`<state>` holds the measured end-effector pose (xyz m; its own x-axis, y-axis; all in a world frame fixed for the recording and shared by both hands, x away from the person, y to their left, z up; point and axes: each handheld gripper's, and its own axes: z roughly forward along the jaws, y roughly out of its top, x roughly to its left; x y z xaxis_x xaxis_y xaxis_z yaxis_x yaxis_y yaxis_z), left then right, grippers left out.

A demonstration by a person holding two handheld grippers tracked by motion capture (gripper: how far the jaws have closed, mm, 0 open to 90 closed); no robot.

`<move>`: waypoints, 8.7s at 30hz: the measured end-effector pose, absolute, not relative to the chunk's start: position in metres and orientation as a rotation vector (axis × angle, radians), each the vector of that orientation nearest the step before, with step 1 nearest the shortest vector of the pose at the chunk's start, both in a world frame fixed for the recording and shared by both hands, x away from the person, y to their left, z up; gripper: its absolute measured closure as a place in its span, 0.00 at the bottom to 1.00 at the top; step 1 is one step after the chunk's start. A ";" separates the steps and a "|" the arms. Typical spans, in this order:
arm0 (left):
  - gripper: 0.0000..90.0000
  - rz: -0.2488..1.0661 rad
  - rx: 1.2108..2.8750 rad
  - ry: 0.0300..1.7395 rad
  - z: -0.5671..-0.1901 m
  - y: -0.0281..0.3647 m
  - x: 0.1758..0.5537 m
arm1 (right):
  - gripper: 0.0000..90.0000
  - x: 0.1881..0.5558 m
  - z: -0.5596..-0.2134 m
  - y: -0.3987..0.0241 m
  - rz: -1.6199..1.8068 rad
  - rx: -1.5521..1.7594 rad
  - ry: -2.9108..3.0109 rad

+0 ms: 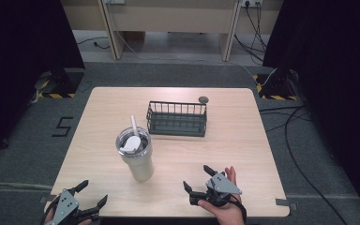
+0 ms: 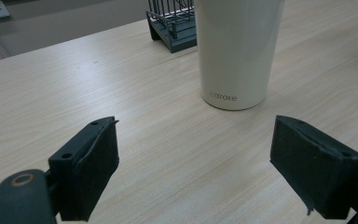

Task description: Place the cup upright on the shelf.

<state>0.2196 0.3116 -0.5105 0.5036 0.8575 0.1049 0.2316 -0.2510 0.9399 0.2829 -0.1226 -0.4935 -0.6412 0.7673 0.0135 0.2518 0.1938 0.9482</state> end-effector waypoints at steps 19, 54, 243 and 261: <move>0.16 0.782 1.761 0.899 -0.510 0.310 0.218 | 0.11 0.299 -0.482 -0.084 1.468 0.875 2.038; 0.16 0.754 1.771 0.846 -0.508 0.302 0.229 | 0.06 0.330 -0.484 -0.018 1.458 0.808 2.110; 0.17 0.750 1.736 0.877 -0.509 0.309 0.223 | 0.12 0.480 -0.382 -0.052 1.468 1.038 1.678; 0.17 0.752 1.729 0.891 -0.509 0.310 0.222 | 0.12 0.504 -0.378 -0.041 1.449 1.043 1.672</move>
